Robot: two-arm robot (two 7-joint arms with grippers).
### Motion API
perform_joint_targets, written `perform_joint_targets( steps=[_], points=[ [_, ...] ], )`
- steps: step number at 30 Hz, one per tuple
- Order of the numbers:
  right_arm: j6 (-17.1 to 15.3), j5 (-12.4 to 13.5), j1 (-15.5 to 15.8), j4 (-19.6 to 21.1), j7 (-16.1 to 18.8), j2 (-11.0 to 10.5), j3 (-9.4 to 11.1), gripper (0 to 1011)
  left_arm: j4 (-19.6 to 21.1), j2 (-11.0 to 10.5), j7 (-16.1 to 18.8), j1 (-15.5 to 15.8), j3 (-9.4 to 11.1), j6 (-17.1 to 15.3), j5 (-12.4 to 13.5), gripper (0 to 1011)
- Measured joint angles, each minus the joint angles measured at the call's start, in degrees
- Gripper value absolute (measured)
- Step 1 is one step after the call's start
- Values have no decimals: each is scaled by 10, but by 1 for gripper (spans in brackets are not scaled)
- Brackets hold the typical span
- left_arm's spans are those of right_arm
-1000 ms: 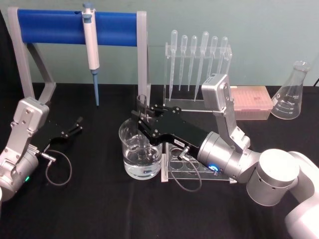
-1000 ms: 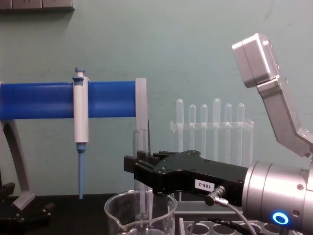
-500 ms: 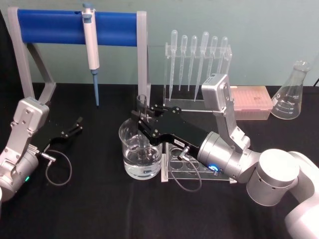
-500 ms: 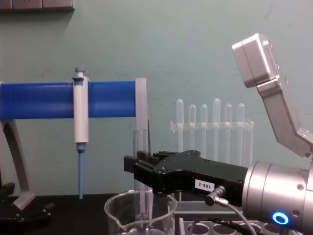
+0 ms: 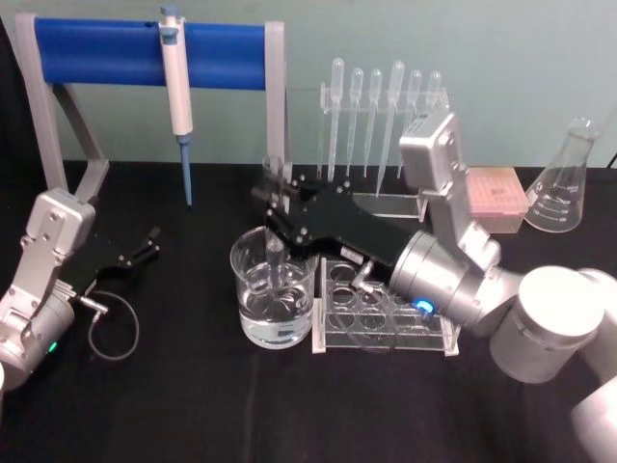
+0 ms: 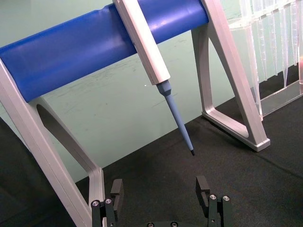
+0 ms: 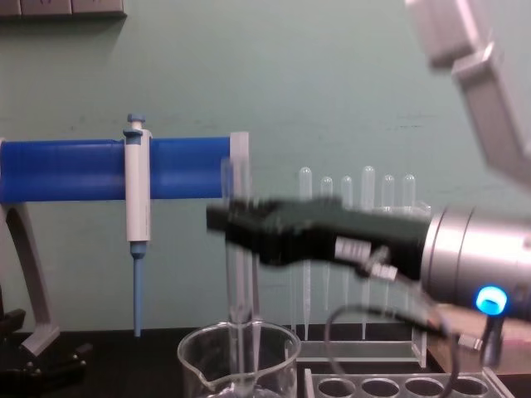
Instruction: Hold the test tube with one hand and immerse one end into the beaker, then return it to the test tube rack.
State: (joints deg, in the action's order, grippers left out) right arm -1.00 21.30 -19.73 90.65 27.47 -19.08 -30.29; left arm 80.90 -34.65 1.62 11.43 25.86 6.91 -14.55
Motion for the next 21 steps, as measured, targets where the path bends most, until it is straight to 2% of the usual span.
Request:
perform_joint_targets(
  steps=[5, 8, 12, 16, 21],
  points=[
    [-17, 6, 8, 55, -8, -18, 15, 234, 0, 0, 0, 0, 0, 0, 0, 1000],
    [-12, 35, 23, 92, -3, -34, 39, 234, 0, 0, 0, 0, 0, 0, 0, 1000],
    [-6, 59, 42, 128, -2, -56, 62, 234, 0, 0, 0, 0, 0, 0, 0, 1000],
    [-15, 65, 64, 160, -15, -83, 80, 234, 0, 0, 0, 0, 0, 0, 0, 1000],
    [-31, 61, 96, 174, -37, -110, 94, 234, 0, 0, 0, 0, 0, 0, 0, 1000]
  ],
)
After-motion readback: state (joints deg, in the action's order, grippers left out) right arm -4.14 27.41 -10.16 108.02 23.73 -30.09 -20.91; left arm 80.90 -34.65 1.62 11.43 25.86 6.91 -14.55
